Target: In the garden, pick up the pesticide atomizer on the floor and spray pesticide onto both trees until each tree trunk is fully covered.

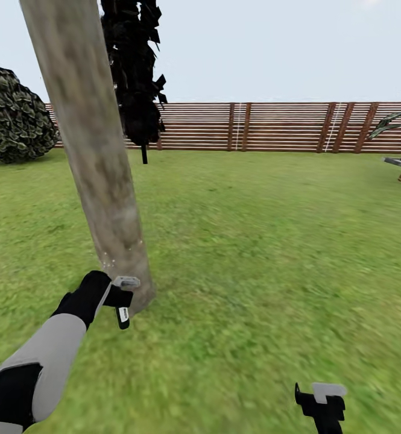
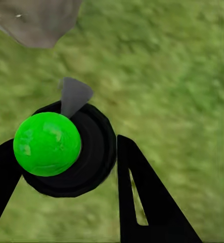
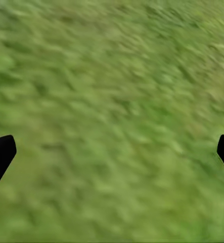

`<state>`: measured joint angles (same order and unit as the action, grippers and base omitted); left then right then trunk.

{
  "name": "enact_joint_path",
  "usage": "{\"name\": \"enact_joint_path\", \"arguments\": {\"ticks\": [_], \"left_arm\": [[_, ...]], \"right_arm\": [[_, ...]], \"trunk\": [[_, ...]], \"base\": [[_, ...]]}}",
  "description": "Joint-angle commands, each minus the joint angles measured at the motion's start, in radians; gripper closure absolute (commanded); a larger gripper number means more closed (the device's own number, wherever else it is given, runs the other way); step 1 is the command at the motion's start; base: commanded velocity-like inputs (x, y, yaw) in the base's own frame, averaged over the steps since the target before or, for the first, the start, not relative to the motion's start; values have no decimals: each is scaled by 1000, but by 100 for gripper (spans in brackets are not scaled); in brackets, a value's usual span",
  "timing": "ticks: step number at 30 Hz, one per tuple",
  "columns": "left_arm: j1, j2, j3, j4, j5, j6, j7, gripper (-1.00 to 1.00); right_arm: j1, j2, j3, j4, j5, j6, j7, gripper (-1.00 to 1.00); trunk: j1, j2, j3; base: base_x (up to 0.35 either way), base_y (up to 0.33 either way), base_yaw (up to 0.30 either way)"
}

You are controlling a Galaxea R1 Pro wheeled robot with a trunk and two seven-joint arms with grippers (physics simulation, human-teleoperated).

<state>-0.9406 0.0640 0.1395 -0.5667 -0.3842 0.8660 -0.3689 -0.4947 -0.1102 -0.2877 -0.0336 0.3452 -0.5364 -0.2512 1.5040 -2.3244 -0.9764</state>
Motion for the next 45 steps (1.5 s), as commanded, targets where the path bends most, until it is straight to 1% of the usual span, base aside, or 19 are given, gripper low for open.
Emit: {"name": "enact_joint_path", "arguments": {"ticks": [1,5,8,10,11,13,16,18,23,25,27,28,30,32,33,34,36,43,45], "left_arm": [[0,-3,5,-2,-13,3,-9,100],[0,-5,8,-2,-10,3,-9,100],[1,6,10,-2,-12,3,-8,100],[15,26,11,-2,-14,2,-8,100],[24,45,12,-2,-14,0,-8,100],[40,70,12,-1,-13,-8,-7,100],[70,94,19,-1,-13,-33,-4,100],[85,104,40,-1,-13,-47,5,100],[89,95,55,-5,-9,-60,50,100],[89,92,58,-12,-2,-61,80,100],[89,87,64,-32,11,-61,96,100],[89,81,67,-51,22,-61,103,100],[88,65,68,-76,31,-61,114,100],[88,60,69,-82,34,-61,132,100],[88,55,70,-84,39,-61,155,100],[88,49,70,-85,40,-62,161,100],[89,34,67,-85,41,-62,167,100],[89,18,64,-77,41,-64,169,100],[90,18,63,-74,38,-65,169,100]], "right_arm": [[-1,0,-5,1,11,-2,-5,-100],[-1,0,-5,1,11,-2,-5,-100],[-1,0,-5,1,11,-2,-5,-100],[-1,0,-5,1,11,-2,-5,-100],[-1,0,-5,1,11,-2,-5,-100],[-1,0,-5,1,11,-2,-5,-100],[-1,0,-5,1,11,-2,-5,-100],[-1,1,-5,1,11,-2,-5,-100],[-1,1,-5,1,11,-2,-5,-100],[-1,1,-5,1,11,-2,-5,-100],[-1,1,-5,1,11,-2,-5,-100],[-1,1,-5,1,11,-2,-5,-100],[-1,1,-5,1,11,-2,-5,-100],[-1,1,-5,1,11,-2,-5,-100],[-1,1,-5,1,11,-2,-5,-100],[-1,1,-5,1,11,-2,-5,-100],[-1,1,-5,1,11,-2,-4,-100],[-1,0,-5,1,11,-2,-3,-100],[-1,-1,-5,1,11,-2,-4,-100]], "trunk": [[0,0,-1],[0,0,-1],[0,0,-1],[0,0,-1],[0,0,-1],[0,0,-1],[0,0,-1],[0,0,-1],[0,0,-1],[0,0,-1],[0,0,-1],[0,0,-1],[0,0,-1],[0,0,-1],[0,0,-1],[0,0,-1],[0,0,-1],[0,0,-1],[0,0,-1]], "base": [[136,-271,6],[145,-269,2],[149,-268,0],[149,-268,0],[149,-268,0],[147,-268,0],[103,-182,52],[24,-42,217],[4,-6,269],[1,-1,277],[0,0,277],[0,0,278],[0,0,278],[0,0,277],[0,0,173],[0,0,88],[0,0,34],[125,-91,5],[199,-149,0]]}}
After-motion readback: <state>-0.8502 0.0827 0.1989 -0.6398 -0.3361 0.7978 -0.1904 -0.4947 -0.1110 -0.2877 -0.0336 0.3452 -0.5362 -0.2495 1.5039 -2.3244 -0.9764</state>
